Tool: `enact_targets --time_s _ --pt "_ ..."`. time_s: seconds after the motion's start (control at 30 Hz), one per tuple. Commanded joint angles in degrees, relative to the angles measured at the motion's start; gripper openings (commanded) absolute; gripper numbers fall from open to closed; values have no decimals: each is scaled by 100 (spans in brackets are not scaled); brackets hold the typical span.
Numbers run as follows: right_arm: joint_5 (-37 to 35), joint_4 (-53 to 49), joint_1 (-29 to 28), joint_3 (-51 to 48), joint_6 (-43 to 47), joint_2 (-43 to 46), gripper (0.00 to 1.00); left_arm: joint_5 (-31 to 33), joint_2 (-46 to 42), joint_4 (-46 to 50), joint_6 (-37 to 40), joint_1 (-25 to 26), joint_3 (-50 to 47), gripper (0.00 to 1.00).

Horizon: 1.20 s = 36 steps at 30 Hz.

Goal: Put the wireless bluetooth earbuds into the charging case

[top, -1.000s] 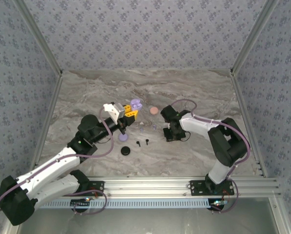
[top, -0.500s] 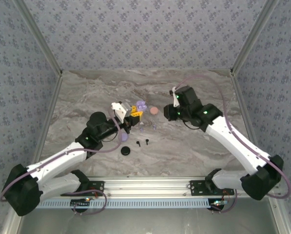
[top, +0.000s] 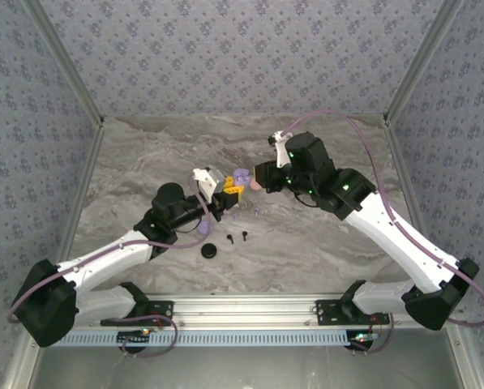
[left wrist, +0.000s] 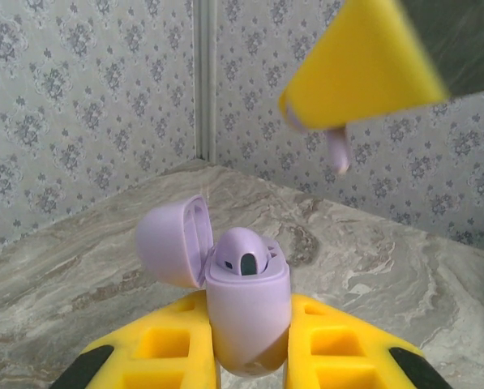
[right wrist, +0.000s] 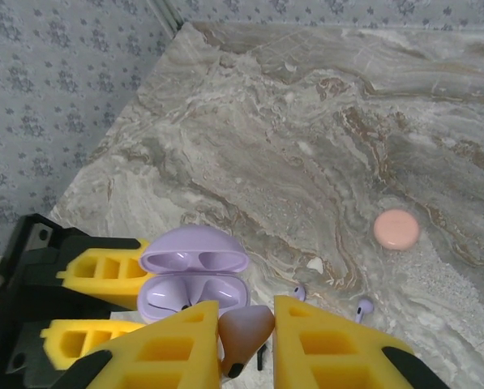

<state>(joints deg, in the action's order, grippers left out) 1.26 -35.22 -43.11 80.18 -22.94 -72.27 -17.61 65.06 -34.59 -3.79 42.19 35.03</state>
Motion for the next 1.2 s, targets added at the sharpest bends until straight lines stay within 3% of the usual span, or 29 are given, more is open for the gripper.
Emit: enact_targets --time_s 0.0,1.17 --pt "-50 275 -48 50 -54 -80 21 -167 57 -364 -106 43 272 0" --pt "390 366 -172 35 -155 -457 23 -186 39 -398 -154 43 326 0"
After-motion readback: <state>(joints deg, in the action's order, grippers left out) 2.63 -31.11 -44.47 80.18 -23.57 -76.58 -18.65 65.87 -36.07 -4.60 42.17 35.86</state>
